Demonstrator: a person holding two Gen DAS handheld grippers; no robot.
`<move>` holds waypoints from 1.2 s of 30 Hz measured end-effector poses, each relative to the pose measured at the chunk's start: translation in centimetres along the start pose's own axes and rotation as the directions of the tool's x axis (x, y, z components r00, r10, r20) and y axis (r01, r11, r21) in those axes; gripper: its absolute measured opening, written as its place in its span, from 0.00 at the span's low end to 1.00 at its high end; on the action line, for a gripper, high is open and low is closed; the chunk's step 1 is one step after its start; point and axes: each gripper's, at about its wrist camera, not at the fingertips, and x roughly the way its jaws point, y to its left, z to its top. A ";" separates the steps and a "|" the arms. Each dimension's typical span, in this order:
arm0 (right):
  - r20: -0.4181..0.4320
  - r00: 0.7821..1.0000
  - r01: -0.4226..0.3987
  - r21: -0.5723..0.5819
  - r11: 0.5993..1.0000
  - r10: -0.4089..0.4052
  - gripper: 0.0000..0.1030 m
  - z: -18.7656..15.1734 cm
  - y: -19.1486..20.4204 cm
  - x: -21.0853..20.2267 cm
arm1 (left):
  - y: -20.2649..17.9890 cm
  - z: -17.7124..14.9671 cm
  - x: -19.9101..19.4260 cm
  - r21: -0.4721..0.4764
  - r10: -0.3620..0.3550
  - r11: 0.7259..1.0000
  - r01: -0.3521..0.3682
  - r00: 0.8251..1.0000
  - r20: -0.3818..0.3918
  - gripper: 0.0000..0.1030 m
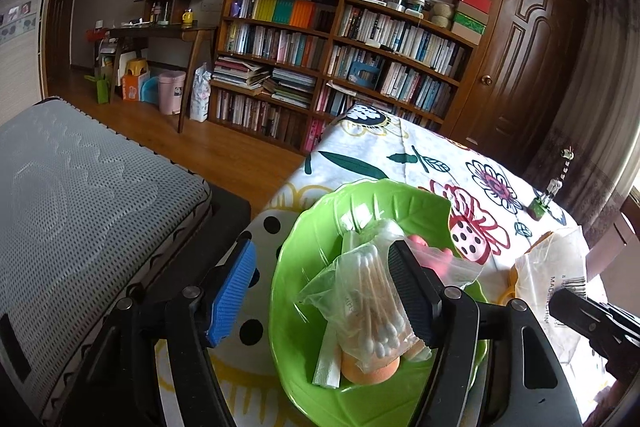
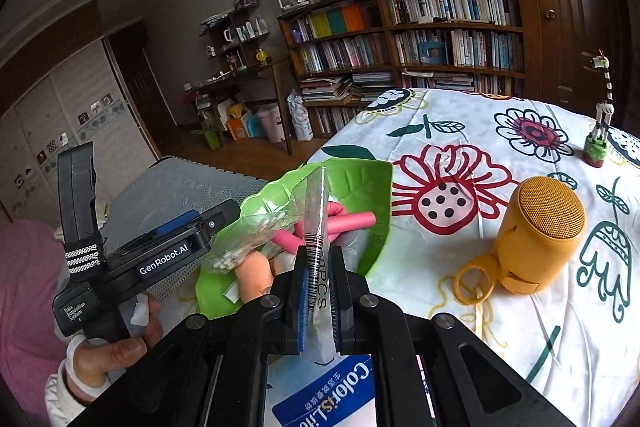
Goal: Organize soft objects
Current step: 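Lower the cotton-swab bag into the green plate and open the left tool, then lower the printed plastic bag into the green plate and open the right tool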
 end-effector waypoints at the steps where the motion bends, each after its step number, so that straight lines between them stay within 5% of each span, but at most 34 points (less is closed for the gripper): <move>1: -0.006 1.000 -0.008 -0.010 1.000 0.008 0.09 0.0 0.4 0.3 | 0.1 0.1 -0.1 -0.003 -0.001 1.000 0.001 1.000 0.001 0.68; 13: -0.106 0.992 -0.071 -0.060 0.996 0.064 0.16 -0.9 2.1 3.7 | 0.4 0.3 -0.3 -0.012 -0.002 1.000 0.002 1.000 0.004 0.68; 20: -0.097 0.994 -0.057 -0.028 0.998 0.054 0.25 -1.0 1.5 3.2 | 0.2 0.3 -0.4 -0.015 -0.007 1.000 0.007 1.000 0.004 0.72; 23: -0.075 0.995 -0.065 -0.021 0.998 0.063 0.36 -0.8 1.3 2.6 | -0.1 0.2 -0.6 -0.009 -0.016 1.000 0.016 1.000 0.005 0.73; 36: -0.058 0.994 -0.098 -0.015 0.995 0.097 0.38 -0.9 1.3 1.7 | 0.0 0.9 -1.7 -0.014 -0.027 1.000 0.028 0.999 0.029 0.73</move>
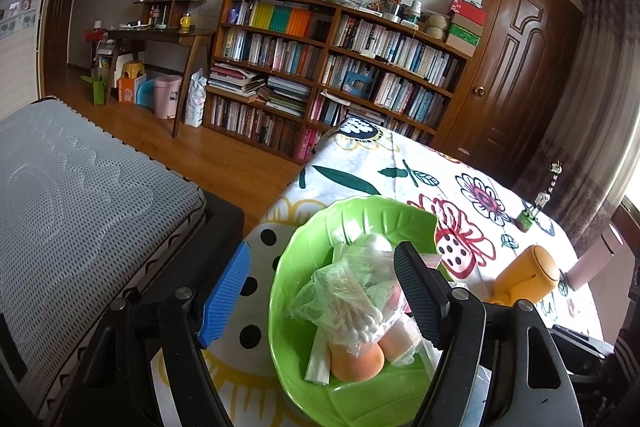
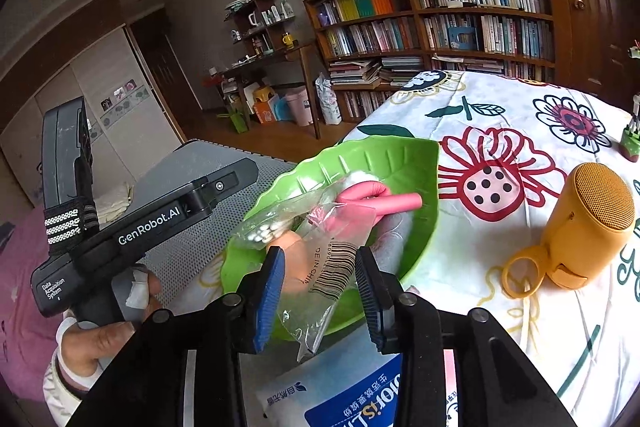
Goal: Organize soft objects
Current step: 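Lower the printed plastic bag into the green plate and open the right tool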
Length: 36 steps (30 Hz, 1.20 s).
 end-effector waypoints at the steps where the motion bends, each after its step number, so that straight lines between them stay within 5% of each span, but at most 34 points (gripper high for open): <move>1: -0.005 1.000 -0.007 -0.005 1.000 0.007 0.38 0.0 0.2 0.1 | 0.1 0.1 0.0 -0.003 0.000 1.000 0.000 1.000 0.000 0.73; 17: -0.072 0.990 -0.120 0.013 0.993 0.121 0.38 -1.0 1.1 1.6 | 0.6 0.6 -0.7 -0.009 -0.006 1.000 0.006 1.000 0.016 0.74; 25: 0.029 0.992 0.126 -0.041 0.991 -0.125 0.38 -0.3 0.3 -0.1 | 0.2 0.6 -1.1 0.006 -0.014 1.000 0.014 1.000 0.016 0.74; 36: 0.005 0.991 0.137 -0.058 0.989 -0.137 0.40 -0.9 -0.5 -1.4 | -0.3 0.5 -1.3 0.025 -0.025 0.999 0.025 1.000 0.008 0.76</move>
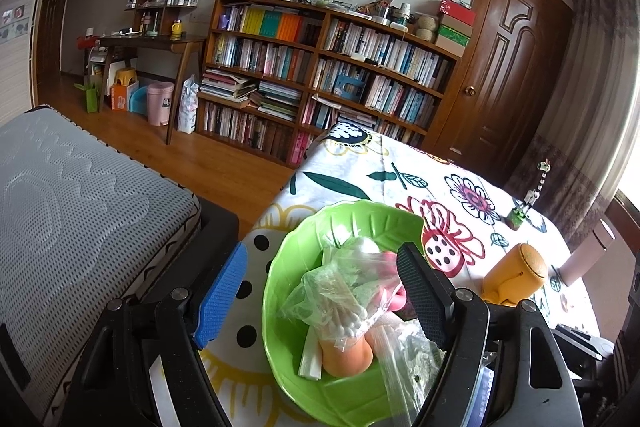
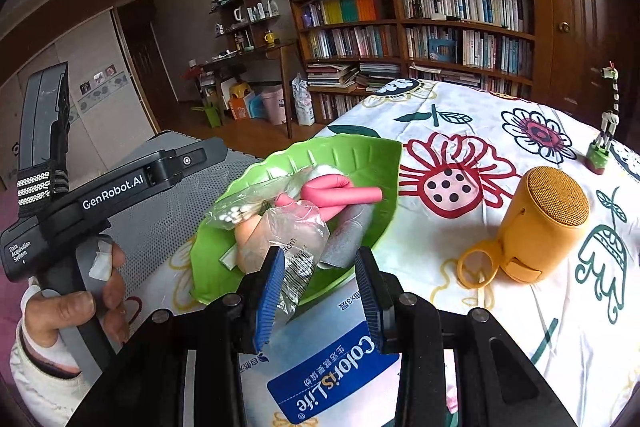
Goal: Organize soft objects
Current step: 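Lower the printed plastic bag into the green plate and open the right tool, then move both tools away from the plate toward the pink items on the cloth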
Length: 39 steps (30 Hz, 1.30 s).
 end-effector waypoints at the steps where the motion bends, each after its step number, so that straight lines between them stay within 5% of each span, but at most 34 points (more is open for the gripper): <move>1: -0.009 1.000 0.006 -0.004 1.000 -0.006 0.41 -0.1 0.1 0.1 | -0.1 0.0 0.0 0.001 -0.003 1.000 0.003 1.000 -0.002 0.76; 13: -0.143 0.983 0.082 -0.200 0.976 -0.112 0.48 0.4 2.7 4.7 | 0.0 0.2 0.0 -0.009 -0.005 1.000 0.005 1.000 -0.002 0.76; 25: -0.151 0.966 0.152 -0.320 0.935 -0.208 0.60 1.5 4.0 6.7 | 0.9 0.2 0.8 -0.033 0.007 0.999 -0.007 1.000 -0.017 0.76; 39: -0.016 0.992 0.124 -0.159 0.980 -0.128 0.60 1.8 1.5 1.2 | 0.3 -0.3 1.2 0.003 0.011 1.000 -0.011 0.999 -0.042 0.76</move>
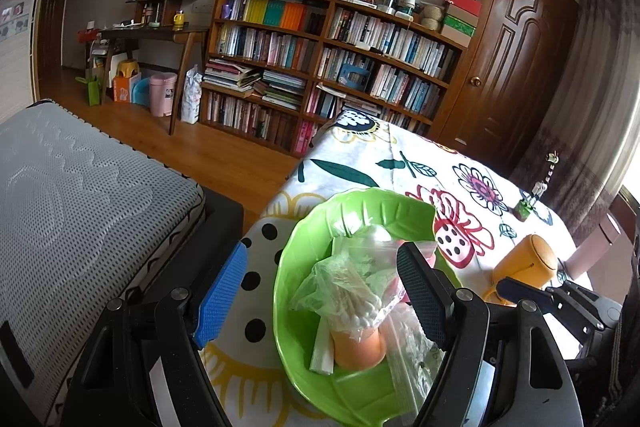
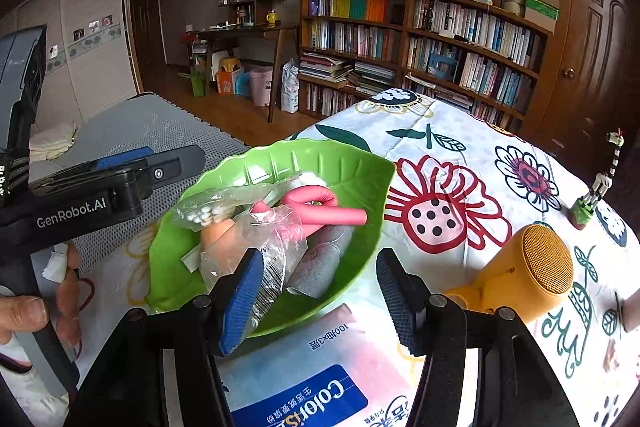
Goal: Organize soft objects
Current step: 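Move both tools away from the plate toward the pink items on the cloth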
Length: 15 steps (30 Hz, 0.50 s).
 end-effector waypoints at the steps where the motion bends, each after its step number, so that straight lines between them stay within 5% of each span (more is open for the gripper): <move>1: 0.009 1.000 0.000 0.012 1.000 -0.001 0.60 -0.2 -0.3 -0.4 | -0.1 -0.1 -0.1 0.007 -0.002 1.000 0.002 1.000 -0.001 0.76; 15: 0.040 0.998 0.028 0.246 0.969 -0.039 0.60 -4.2 -6.2 -4.0 | -3.7 -3.3 0.3 0.169 -0.026 0.985 0.044 0.993 -0.111 0.76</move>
